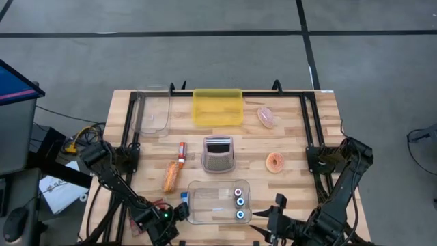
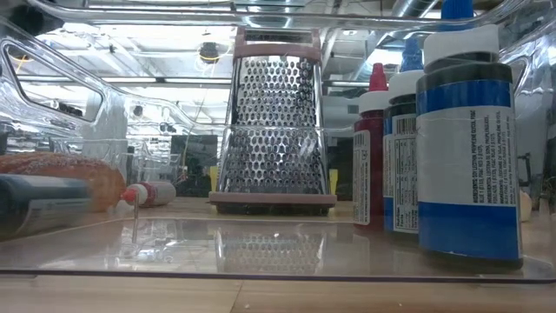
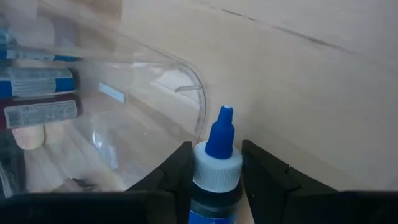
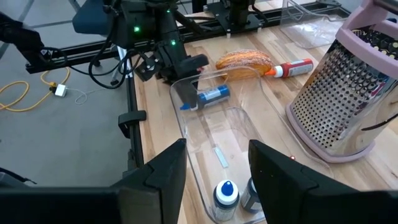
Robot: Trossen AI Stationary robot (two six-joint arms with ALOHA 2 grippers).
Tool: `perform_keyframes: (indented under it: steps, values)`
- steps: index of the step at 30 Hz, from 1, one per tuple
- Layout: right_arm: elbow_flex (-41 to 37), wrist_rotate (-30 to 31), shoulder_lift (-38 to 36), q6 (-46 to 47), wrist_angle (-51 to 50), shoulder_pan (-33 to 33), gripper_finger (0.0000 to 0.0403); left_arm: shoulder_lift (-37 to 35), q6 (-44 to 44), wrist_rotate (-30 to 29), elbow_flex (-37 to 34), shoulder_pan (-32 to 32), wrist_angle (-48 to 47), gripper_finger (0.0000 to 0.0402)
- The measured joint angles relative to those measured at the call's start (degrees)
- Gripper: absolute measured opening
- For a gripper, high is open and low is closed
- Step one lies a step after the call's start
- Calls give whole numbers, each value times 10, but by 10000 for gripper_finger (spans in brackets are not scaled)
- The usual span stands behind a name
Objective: Pick & Place Food Item
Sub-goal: Put the blue food coloring bottle into the bottom transparent bin
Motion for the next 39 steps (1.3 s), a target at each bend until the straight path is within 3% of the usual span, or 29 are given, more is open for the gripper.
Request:
perform_keyframes:
  steps: [12, 25, 31, 39]
  values:
    - [0, 0, 0, -9, -3, 0, 164, -10, -51, -25, 0, -32, 15, 105]
    - [0, 0, 0, -9, -3, 0, 164, -151, -171, -79, 0, -74, 45, 105]
    - [0, 0, 0, -11, -3, 2, 164, -195, -166, -95, 0, -75, 126, 104]
    - [0, 17, 0, -11, -3, 17, 164, -200, -127, -122, -19, -41, 253, 104]
